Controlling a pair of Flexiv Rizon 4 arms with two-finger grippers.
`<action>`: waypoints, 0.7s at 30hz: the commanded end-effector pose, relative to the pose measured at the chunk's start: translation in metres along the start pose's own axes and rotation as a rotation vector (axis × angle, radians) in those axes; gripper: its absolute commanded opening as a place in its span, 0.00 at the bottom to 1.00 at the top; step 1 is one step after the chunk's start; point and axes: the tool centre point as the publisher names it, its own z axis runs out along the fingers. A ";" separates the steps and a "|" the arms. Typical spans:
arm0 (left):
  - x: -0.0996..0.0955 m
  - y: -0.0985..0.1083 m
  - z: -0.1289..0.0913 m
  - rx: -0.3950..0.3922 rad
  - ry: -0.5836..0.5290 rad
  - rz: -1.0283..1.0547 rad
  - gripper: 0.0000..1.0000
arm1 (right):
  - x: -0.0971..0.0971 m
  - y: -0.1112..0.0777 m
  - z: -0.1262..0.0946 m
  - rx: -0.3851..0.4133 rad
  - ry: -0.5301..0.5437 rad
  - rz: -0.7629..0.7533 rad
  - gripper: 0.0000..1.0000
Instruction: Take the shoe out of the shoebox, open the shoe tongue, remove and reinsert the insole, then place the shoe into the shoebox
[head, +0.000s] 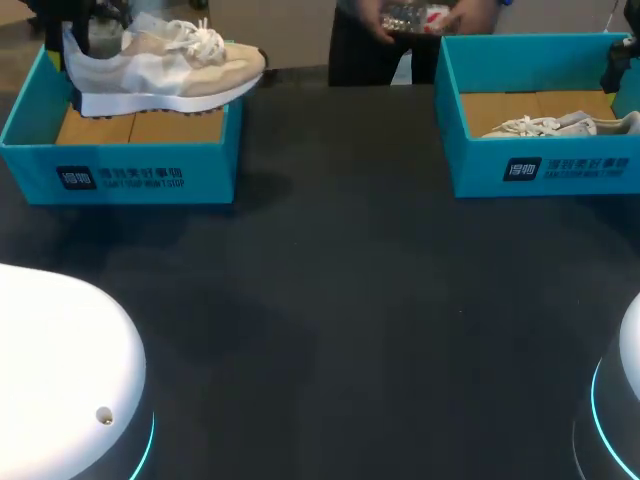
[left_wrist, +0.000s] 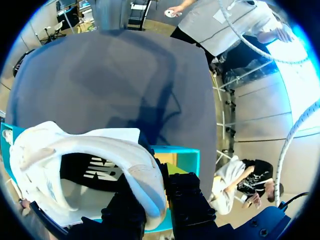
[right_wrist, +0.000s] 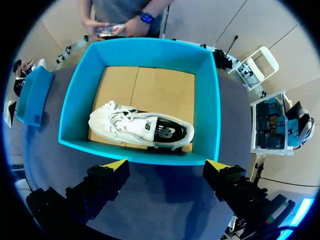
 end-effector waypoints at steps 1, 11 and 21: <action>-0.007 -0.019 -0.008 -0.230 -0.006 -0.002 0.00 | 0.000 0.000 0.000 0.000 0.000 0.000 1.00; -0.050 -0.068 -0.016 -0.221 -0.020 -0.011 0.00 | 0.000 0.000 0.000 0.000 0.000 0.000 1.00; -0.093 -0.126 -0.016 -0.198 -0.049 -0.005 0.00 | 0.000 0.000 0.000 0.000 0.000 0.000 1.00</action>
